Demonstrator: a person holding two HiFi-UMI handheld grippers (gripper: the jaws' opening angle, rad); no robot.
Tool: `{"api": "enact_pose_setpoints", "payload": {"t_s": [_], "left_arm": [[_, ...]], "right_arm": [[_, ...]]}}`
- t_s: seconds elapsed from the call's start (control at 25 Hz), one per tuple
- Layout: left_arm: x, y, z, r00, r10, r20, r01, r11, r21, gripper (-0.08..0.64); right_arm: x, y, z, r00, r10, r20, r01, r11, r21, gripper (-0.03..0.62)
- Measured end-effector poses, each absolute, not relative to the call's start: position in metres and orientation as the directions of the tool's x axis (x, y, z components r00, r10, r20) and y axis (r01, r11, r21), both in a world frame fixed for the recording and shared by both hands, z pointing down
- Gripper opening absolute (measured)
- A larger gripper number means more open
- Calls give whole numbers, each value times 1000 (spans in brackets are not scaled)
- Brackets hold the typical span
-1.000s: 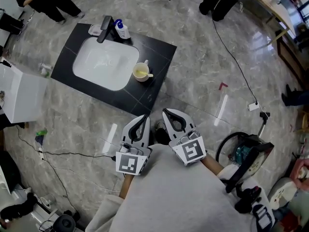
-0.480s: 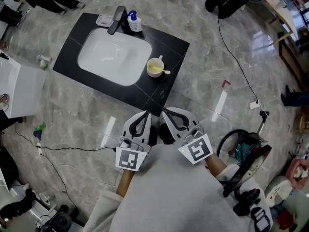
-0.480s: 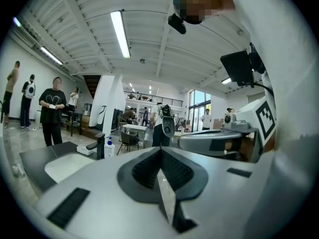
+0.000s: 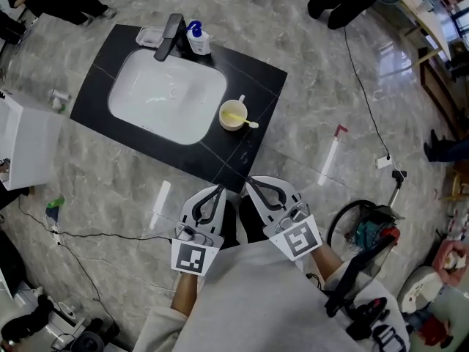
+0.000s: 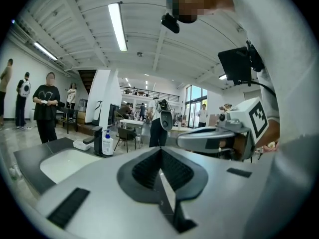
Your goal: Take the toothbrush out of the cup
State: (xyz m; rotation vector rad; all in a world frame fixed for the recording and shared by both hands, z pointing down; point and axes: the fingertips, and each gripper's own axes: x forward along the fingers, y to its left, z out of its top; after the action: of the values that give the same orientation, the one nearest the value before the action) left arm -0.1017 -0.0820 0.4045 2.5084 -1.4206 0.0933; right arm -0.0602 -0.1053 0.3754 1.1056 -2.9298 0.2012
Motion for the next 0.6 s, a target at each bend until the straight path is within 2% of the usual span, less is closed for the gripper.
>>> {"api": "enact_pose_setpoints", "payload": {"t_s": [0.6], "left_arm": [[-85,-88,456,532,-797,285,-846,-488,217,3]], "right_arm": [[-44,-123,442,-746,-647,156,-666,723,-185,5]]}}
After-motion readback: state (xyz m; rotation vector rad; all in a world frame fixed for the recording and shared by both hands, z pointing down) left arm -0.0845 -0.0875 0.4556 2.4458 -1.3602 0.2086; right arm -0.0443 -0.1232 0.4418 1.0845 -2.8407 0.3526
